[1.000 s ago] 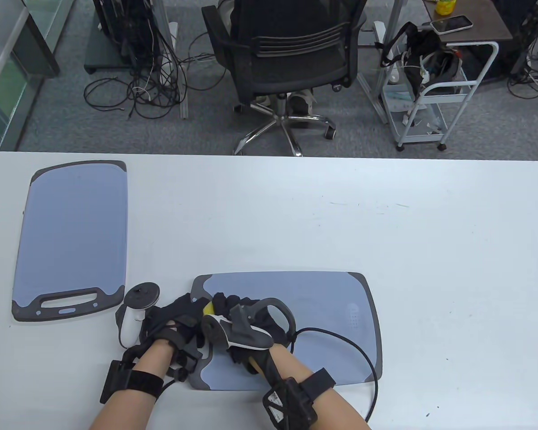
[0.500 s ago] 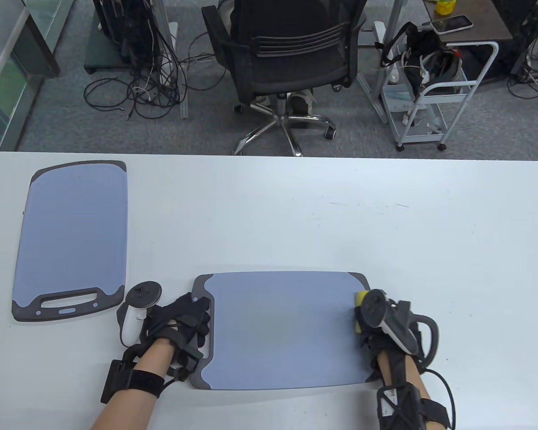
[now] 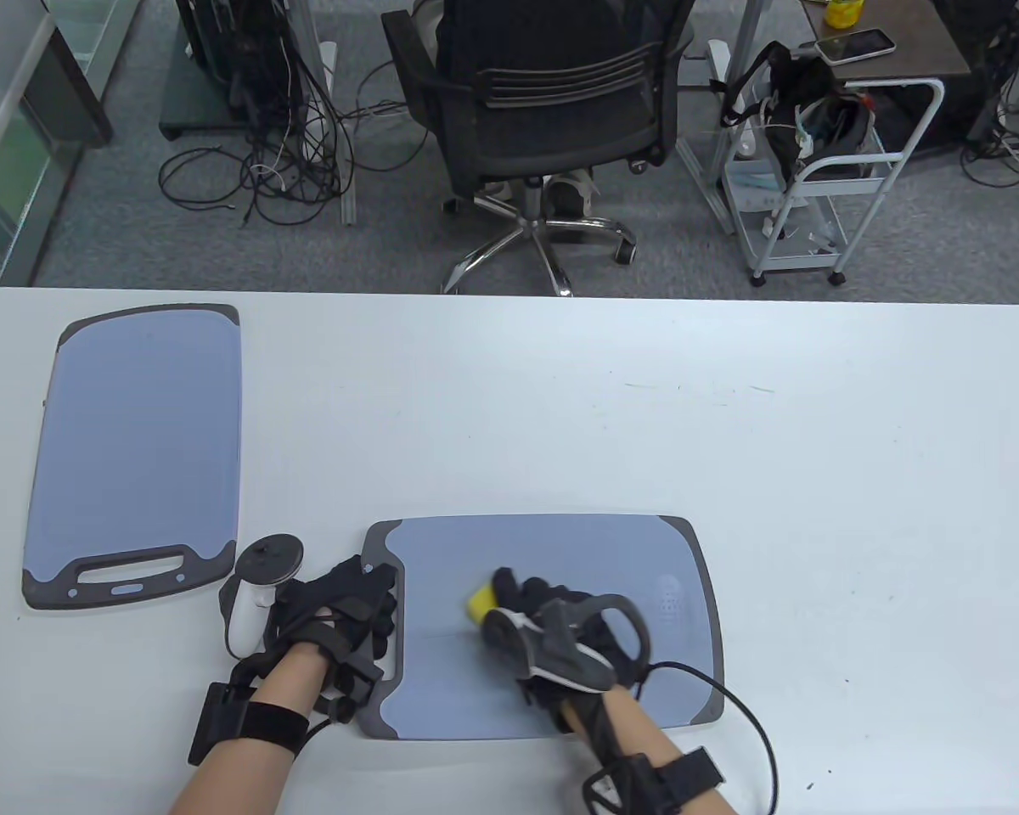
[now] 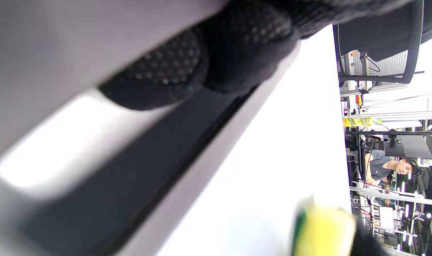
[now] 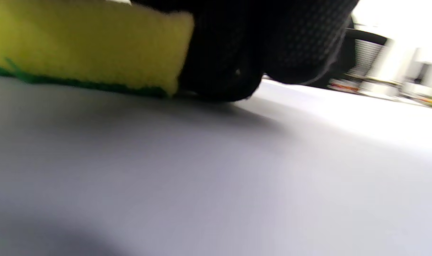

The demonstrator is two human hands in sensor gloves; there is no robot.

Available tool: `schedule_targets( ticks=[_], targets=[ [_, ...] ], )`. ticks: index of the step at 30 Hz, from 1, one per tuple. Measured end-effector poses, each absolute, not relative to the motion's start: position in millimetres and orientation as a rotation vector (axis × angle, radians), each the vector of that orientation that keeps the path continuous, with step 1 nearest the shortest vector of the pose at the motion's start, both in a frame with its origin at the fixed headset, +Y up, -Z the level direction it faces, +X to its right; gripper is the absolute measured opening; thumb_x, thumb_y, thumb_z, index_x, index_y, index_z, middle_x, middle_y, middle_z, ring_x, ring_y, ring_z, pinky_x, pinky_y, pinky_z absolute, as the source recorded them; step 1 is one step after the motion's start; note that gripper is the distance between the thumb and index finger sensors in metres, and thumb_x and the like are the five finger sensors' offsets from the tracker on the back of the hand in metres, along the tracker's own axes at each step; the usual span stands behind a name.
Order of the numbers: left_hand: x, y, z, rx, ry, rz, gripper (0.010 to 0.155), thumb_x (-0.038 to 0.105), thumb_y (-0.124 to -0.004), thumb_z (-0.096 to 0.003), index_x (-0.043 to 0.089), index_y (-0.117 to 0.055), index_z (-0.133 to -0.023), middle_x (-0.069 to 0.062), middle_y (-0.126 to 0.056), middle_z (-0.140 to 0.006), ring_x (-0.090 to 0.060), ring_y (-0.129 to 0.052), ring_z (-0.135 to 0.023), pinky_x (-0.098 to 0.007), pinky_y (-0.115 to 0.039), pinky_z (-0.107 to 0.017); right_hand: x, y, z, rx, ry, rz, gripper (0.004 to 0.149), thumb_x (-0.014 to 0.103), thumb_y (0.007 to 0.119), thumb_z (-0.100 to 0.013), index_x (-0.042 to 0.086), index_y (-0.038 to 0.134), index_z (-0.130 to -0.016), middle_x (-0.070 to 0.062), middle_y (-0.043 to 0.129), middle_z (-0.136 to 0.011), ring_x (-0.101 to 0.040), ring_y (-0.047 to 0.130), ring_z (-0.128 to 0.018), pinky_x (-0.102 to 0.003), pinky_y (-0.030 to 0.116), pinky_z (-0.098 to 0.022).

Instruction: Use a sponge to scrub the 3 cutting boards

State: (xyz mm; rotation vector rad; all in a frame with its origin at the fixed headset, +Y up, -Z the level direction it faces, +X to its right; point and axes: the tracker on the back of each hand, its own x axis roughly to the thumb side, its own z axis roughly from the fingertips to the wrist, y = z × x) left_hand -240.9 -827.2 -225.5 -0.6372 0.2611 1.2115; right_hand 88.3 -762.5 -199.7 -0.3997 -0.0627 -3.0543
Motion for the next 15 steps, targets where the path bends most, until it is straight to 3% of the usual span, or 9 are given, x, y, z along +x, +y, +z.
schedule_targets(
  ticks=[4, 7, 9, 11, 12, 15],
  targets=[
    [-240.6, -827.4, -225.6, -0.626, 0.266, 1.195, 0.053, 0.052, -0.073, -0.0587, 0.012, -0.069, -0.093, 0.006, -0.094, -0.064, 0.002, -0.106, -0.032, -0.026, -0.102, -0.028, 221.4, -771.8, -191.8, 0.212, -0.132, -3.07, 0.067, 0.056, 0.073, -0.048, 0.018, 0.068, -0.102, -0.008, 0.086, -0.076, -0.017, 0.093, -0.048, -0.04, 0.083, -0.042],
    [-240.4, -827.5, -225.9, -0.627, 0.267, 1.193, 0.053, 0.052, -0.073, -0.0585, 0.012, -0.069, -0.093, 0.007, -0.094, -0.063, 0.002, -0.106, -0.032, -0.025, -0.102, -0.027, 237.3, -772.1, -190.3, 0.306, -0.199, -3.147, 0.068, 0.054, 0.074, -0.049, 0.011, 0.07, -0.101, -0.012, 0.087, -0.075, -0.02, 0.094, -0.047, -0.041, 0.082, -0.04],
    [-240.5, -827.4, -225.7, -0.627, 0.268, 1.193, 0.053, 0.052, -0.073, -0.0588, 0.012, -0.069, -0.093, 0.007, -0.094, -0.063, 0.002, -0.106, -0.032, -0.025, -0.102, -0.027, 204.3, -768.6, -195.9, 0.146, -0.166, -3.124, 0.069, 0.054, 0.075, -0.049, 0.009, 0.07, -0.1, -0.012, 0.087, -0.074, -0.019, 0.094, -0.046, -0.041, 0.083, -0.04],
    [-240.5, -827.5, -225.4, -0.624, 0.269, 1.193, 0.053, 0.052, -0.073, -0.0586, 0.012, -0.069, -0.093, 0.007, -0.094, -0.063, 0.002, -0.106, -0.032, -0.025, -0.102, -0.027, 133.1, -765.5, -201.8, -0.256, -0.165, -3.113, 0.069, 0.056, 0.073, -0.049, 0.011, 0.068, -0.101, -0.01, 0.087, -0.074, -0.017, 0.094, -0.047, -0.039, 0.084, -0.04],
    [-240.6, -827.7, -225.6, -0.625, 0.27, 1.194, 0.053, 0.052, -0.073, -0.0586, 0.012, -0.069, -0.093, 0.007, -0.094, -0.063, 0.002, -0.106, -0.032, -0.026, -0.102, -0.027, 106.7, -763.6, -198.7, -0.32, -0.122, -3.117, 0.068, 0.055, 0.074, -0.048, 0.012, 0.069, -0.101, -0.011, 0.087, -0.074, -0.018, 0.094, -0.047, -0.04, 0.083, -0.041],
    [-241.6, -828.2, -225.5, -0.628, 0.266, 1.209, 0.053, 0.051, -0.073, -0.0591, 0.011, -0.069, -0.093, 0.006, -0.094, -0.063, 0.002, -0.106, -0.031, -0.026, -0.102, -0.026, -2.9, -758.1, -182.7, -0.774, -0.048, -2.964, 0.069, 0.057, 0.072, -0.048, 0.013, 0.068, -0.101, -0.009, 0.087, -0.074, -0.016, 0.094, -0.047, -0.039, 0.084, -0.041]
  ],
)
